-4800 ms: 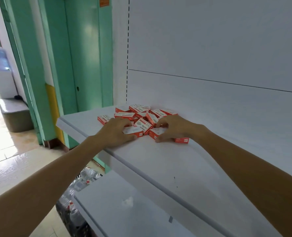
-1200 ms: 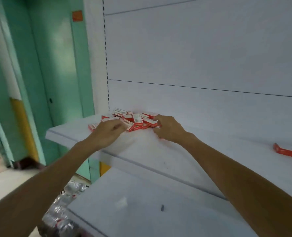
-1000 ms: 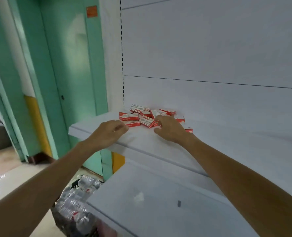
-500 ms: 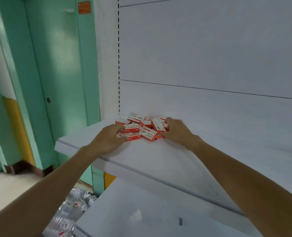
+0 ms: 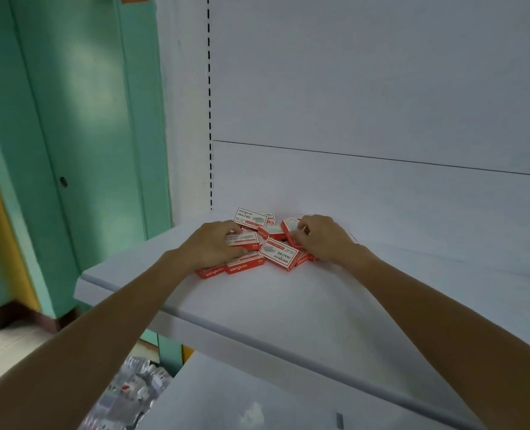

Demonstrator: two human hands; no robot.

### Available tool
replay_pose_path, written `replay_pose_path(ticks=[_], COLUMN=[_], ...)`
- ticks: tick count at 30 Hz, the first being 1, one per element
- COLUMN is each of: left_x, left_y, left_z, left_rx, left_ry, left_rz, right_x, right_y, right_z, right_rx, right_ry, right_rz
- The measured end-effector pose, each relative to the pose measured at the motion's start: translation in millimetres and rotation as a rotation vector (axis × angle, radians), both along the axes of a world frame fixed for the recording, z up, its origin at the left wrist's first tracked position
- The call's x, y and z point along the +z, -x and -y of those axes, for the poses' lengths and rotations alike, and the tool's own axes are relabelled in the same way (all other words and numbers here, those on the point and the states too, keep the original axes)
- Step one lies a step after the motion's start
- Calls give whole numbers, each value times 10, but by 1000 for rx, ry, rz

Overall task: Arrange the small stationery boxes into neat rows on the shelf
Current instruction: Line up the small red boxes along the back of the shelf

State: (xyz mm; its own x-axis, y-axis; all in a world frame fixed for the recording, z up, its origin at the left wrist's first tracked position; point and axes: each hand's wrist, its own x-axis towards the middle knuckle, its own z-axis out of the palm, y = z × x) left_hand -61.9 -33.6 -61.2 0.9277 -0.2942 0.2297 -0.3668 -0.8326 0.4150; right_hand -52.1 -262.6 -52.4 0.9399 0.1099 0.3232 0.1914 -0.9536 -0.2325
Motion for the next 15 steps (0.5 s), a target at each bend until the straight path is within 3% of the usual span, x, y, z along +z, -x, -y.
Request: replay_pose_path(ticks=[5,11,15], left_x=[42,113,133], left_y=[-60,-143,-149], left_z=[-69,-157,-182], left_rx=[-79,-179,-253], left_ry=[74,45,70], left_rz=[-18,17,48], right_x=[-28,-6,40], right_y=[-65,13,181], right_z=[-135,-266,-251], right_rx=[-97,-170,-220], right_ry=[52,-21,-3], right_rz=[-27,-28,54])
